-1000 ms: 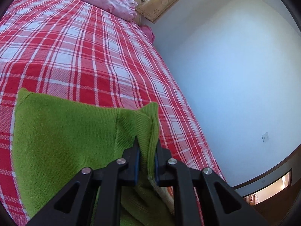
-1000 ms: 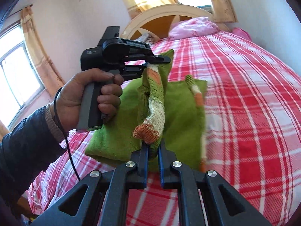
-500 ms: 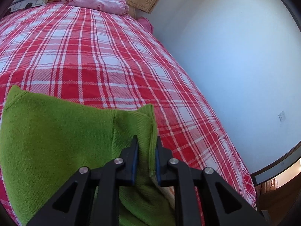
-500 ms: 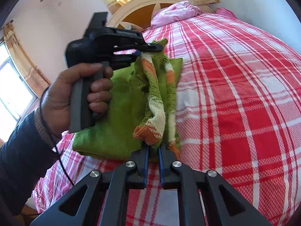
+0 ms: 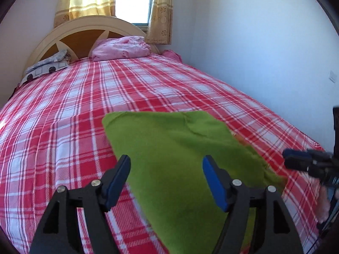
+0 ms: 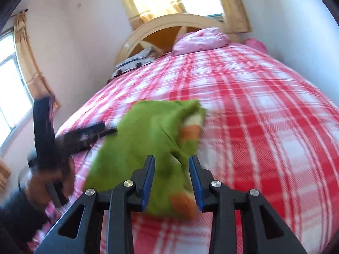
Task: Fold small clothes
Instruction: 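Lay the folded edge down and open both tools, then withdraw both tools from the folded green sweater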
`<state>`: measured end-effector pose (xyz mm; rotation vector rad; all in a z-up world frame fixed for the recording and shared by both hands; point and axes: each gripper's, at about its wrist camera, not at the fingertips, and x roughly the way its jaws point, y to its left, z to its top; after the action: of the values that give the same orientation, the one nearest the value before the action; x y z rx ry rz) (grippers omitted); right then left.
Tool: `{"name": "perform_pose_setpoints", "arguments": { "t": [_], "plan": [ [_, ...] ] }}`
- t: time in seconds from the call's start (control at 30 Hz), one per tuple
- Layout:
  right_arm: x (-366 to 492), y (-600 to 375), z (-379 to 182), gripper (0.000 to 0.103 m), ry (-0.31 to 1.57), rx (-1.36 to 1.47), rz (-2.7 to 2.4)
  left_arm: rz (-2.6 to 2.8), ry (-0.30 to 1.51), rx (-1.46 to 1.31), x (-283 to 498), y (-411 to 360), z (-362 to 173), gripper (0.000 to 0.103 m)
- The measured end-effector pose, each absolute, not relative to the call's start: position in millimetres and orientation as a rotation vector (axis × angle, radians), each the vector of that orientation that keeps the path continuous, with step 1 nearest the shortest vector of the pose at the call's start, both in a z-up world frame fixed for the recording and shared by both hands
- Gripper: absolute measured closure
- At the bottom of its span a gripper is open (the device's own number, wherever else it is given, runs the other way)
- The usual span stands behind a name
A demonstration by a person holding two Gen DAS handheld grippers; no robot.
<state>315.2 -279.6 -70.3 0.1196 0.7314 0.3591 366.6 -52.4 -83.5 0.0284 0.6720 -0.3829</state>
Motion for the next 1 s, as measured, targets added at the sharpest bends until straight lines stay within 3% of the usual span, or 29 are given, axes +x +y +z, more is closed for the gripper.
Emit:
{"name": "perform_pose_setpoints", "arguments": {
  "t": [0.17,0.23,0.27,0.37,0.5,0.57,0.67,0.83,1.0],
  "plan": [
    [387,-254,-95,0.070,0.889,0.124,0.370,-0.383,0.693,-0.027,363,-45,-108,0.029],
    [402,-256,-109,0.089,0.940,0.171,0.375,-0.383,0.689,-0.053,362,-42,-110,0.026],
    [399,-257,-108,0.090,0.932,0.178,0.367,-0.391,0.684,-0.065,362,-40,-109,0.026],
    [375,-257,-90,0.091,0.847,0.097,0.306,-0.404,0.660,-0.075,356,-37,-108,0.013],
    [378,-260,-108,0.089,0.892,0.065,0.253,-0.411,0.688,-0.049,359,-44,-116,0.008],
    [382,-263,-113,0.085,0.894,0.062,0.256,-0.384,0.710,-0.019,361,-49,-119,0.007],
    [380,-260,-100,0.069,0.883,0.037,0.223,-0.366,0.727,-0.005,362,-50,-123,0.001],
    [364,-223,-67,0.069,0.738,-0.092,0.270,-0.371,0.744,-0.009,359,-49,-127,0.000],
    [386,-192,-93,0.069,0.856,-0.189,0.325,-0.369,0.751,0.002,359,-52,-128,0.000]
  ]
}}
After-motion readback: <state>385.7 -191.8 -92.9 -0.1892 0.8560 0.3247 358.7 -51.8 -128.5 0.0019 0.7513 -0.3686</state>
